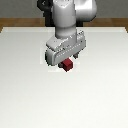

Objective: Place the red cube on top of the green cube.

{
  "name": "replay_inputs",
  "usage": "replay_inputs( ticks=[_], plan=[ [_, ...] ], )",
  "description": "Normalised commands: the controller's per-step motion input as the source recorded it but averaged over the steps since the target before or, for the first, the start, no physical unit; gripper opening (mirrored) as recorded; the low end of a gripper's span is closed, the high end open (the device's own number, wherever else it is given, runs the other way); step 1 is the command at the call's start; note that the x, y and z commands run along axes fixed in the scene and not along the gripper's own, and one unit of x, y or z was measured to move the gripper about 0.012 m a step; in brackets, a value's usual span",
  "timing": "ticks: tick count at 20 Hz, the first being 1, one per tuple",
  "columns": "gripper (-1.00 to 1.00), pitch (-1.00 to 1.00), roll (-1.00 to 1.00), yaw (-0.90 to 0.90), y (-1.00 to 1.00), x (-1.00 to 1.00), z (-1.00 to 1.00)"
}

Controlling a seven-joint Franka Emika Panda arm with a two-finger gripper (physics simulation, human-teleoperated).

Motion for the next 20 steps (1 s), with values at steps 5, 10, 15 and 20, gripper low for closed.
replay_inputs(
  ticks=[5, 10, 15, 20],
  plan=[
    [1.00, 0.00, 0.00, 0.00, 0.00, 0.00, -0.40],
    [-1.00, 0.00, 0.00, 0.00, 0.00, 0.00, 0.00],
    [-1.00, 0.00, 0.00, 0.00, 0.00, 0.00, 0.40],
    [-1.00, 0.00, 0.00, 0.00, 0.00, 0.00, 1.00]
  ],
)
